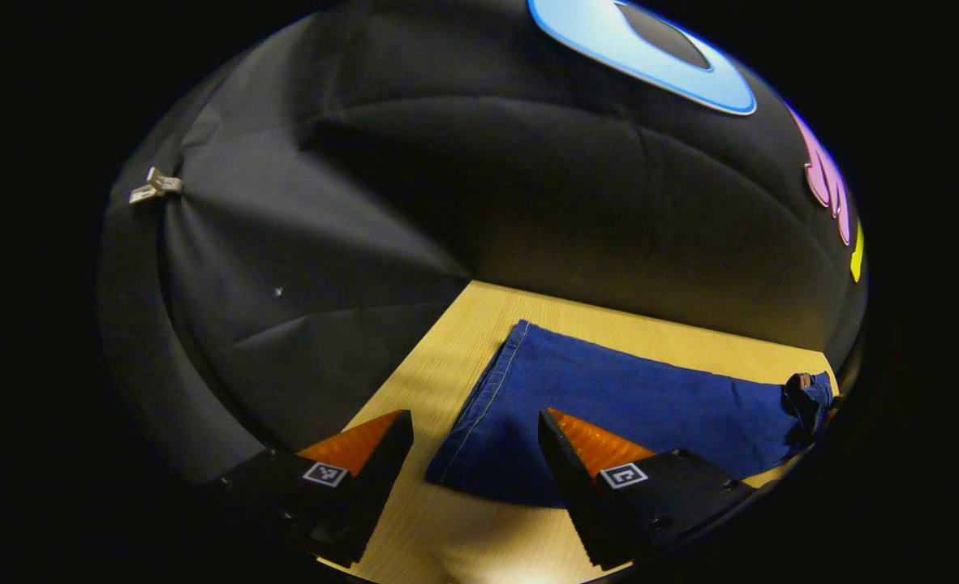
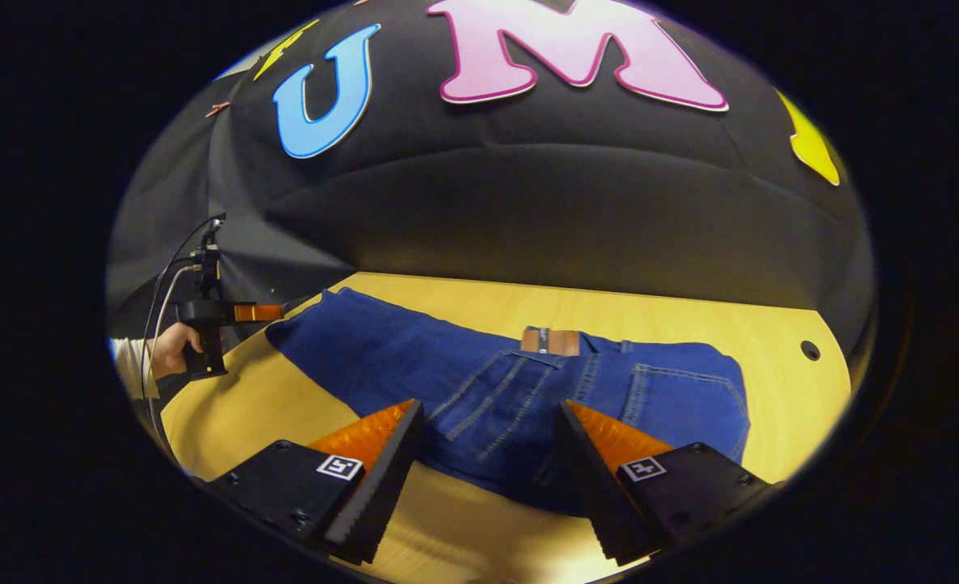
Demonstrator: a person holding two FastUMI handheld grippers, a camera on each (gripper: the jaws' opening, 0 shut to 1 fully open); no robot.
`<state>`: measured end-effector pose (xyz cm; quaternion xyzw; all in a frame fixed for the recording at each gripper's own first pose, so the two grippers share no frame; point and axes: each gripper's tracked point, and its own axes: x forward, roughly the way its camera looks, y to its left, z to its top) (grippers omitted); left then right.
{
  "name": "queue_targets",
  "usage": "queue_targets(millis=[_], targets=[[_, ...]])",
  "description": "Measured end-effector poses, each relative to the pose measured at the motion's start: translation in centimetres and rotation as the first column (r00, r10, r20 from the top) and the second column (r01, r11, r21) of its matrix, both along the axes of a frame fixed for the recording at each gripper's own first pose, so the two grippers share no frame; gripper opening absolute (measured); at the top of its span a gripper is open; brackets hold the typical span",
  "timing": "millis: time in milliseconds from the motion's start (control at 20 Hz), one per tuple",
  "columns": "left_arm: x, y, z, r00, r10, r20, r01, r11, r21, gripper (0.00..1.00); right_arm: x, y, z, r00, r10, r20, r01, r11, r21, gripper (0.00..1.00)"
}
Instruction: Grasp the waist and the cuffs of the jeans and fold them to make the two legs overlap; first hold the waist and fold one-third of the jeans toward the cuffs, then hold the cuffs and fold the remaining one-third in the same direction to finish folding.
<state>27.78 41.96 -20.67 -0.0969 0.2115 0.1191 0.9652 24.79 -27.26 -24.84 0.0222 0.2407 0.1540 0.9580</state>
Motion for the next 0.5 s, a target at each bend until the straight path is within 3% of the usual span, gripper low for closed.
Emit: queue_targets(millis=[150, 200, 250, 350, 500], targets=[[1.0, -1.0, -0.7, 0.998, -0.041, -0.053, 0.043, 0.999, 0.024, 0.96, -1.0, -2.7, -0.5, 0.999, -0.046, -0.02, 0.046, 0.999, -0.013, 0.99], [1.3, -1.5, -1.1, 0.996, -0.062, -0.067, 0.064, 0.997, 0.032, 0.92, -1.5, -3.3, -0.8, 0.998, -0.06, -0.035, 0.06, 0.998, -0.005, 0.99], [1.5, -2.1, -1.5, 0.992, -0.089, -0.084, 0.091, 0.996, 0.024, 0.97, -2.1, -3.5, -1.2, 0.995, -0.063, -0.076, 0.065, 0.998, 0.025, 0.99], [2.0, -2.1, -2.7, 0.988, -0.111, -0.11, 0.116, 0.992, 0.041, 0.98, -2.8, -3.4, -0.9, 0.99, -0.071, -0.118, 0.084, 0.991, 0.107, 0.99], [1.5, -2.8, -2.8, 0.982, -0.138, -0.132, 0.143, 0.989, 0.03, 1.0, -2.6, -5.2, -0.1, 0.988, -0.12, -0.093, 0.129, 0.986, 0.102, 0.99]])
